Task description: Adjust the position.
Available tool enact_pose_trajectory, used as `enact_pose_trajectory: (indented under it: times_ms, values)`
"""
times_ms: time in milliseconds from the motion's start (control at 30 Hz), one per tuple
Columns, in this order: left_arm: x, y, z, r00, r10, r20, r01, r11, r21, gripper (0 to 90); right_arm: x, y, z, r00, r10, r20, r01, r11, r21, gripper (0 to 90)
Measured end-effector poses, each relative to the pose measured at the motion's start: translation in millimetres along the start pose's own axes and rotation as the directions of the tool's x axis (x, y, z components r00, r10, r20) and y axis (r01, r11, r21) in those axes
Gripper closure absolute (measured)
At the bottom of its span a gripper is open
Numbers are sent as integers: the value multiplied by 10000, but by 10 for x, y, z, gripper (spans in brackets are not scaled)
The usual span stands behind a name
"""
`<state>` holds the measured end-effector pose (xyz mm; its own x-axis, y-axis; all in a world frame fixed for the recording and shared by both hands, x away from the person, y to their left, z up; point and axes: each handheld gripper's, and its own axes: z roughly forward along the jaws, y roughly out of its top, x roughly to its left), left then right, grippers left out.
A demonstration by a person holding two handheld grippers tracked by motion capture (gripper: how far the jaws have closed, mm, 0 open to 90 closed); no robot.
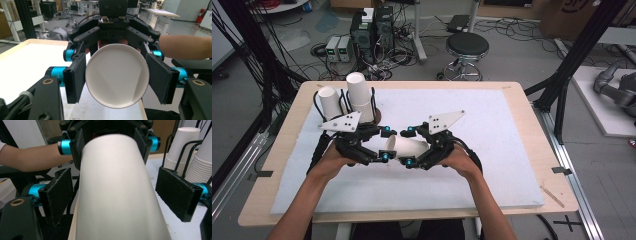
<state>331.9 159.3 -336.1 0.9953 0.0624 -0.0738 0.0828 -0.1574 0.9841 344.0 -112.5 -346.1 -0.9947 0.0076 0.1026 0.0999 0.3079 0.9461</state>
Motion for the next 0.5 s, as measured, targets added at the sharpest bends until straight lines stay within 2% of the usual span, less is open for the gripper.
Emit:
enact_pose_trajectory:
  times_ms: [100, 500]
  values:
    - [-1, 5, -9, 9999, 30, 112, -29, 10000, -71, 354, 1, -18, 7, 10000, 5, -14, -5, 10000, 16, 154]
    - [6, 16, -45, 10000, 19, -22, -19, 9998, -189, 353, -10, -124, -23, 9998, 193, 31, -193, 9997, 123, 153]
